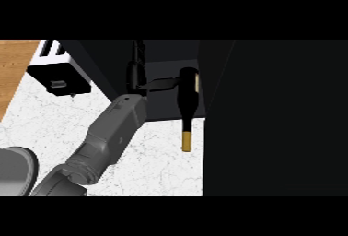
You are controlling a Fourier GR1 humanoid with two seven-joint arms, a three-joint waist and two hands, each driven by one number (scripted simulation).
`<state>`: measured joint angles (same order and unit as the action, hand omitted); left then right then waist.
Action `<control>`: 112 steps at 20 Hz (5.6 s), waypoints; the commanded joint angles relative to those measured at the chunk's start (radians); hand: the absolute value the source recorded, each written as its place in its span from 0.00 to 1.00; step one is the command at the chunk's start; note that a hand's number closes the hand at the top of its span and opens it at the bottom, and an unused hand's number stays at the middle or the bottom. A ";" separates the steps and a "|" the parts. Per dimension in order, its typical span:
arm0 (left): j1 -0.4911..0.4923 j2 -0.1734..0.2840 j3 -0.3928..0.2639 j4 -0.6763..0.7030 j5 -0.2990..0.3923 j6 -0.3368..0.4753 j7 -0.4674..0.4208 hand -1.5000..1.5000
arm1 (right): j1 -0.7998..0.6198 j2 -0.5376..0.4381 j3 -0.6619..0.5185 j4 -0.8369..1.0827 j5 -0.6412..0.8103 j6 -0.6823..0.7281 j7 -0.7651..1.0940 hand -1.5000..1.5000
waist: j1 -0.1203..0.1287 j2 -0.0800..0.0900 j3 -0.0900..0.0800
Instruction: Pick up the wine, place it into the cabinet and close the cabinet
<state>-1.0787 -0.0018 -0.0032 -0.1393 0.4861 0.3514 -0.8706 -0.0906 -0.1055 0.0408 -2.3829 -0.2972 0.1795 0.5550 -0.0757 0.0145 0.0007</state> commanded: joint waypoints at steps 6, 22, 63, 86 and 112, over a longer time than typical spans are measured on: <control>0.125 0.002 -0.039 -0.056 0.127 -0.065 -0.030 0.00 | 0.032 -0.003 0.011 -0.053 -0.019 0.000 0.011 0.00 | 0.017 -0.010 -0.001; 0.441 0.002 -0.592 -0.657 0.379 0.280 0.075 0.00 | 0.022 0.008 0.052 -0.116 0.062 -0.080 0.065 0.00 | 0.058 -0.019 -0.001; 1.282 0.481 -0.917 -1.886 0.021 0.423 0.208 0.00 | 0.145 -0.067 0.000 -0.171 -0.121 0.106 0.089 1.00 | 0.074 -0.019 -0.001; 1.568 0.782 -0.409 -2.078 0.307 0.134 0.164 0.00 | 0.199 0.051 0.607 -0.221 0.064 0.066 0.237 1.00 | 0.082 -0.024 -0.003; 1.559 0.798 -0.203 -2.042 0.443 -0.066 0.282 0.00 | -0.376 0.099 0.913 0.099 0.394 -0.560 0.224 1.00 | 0.095 -0.020 -0.004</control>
<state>0.4914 0.8123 -0.1882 -2.1380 0.9440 0.2531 -0.6131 -0.3064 -0.1429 0.8780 -2.3739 0.0792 -0.2863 0.7451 0.0144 -0.0049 -0.0035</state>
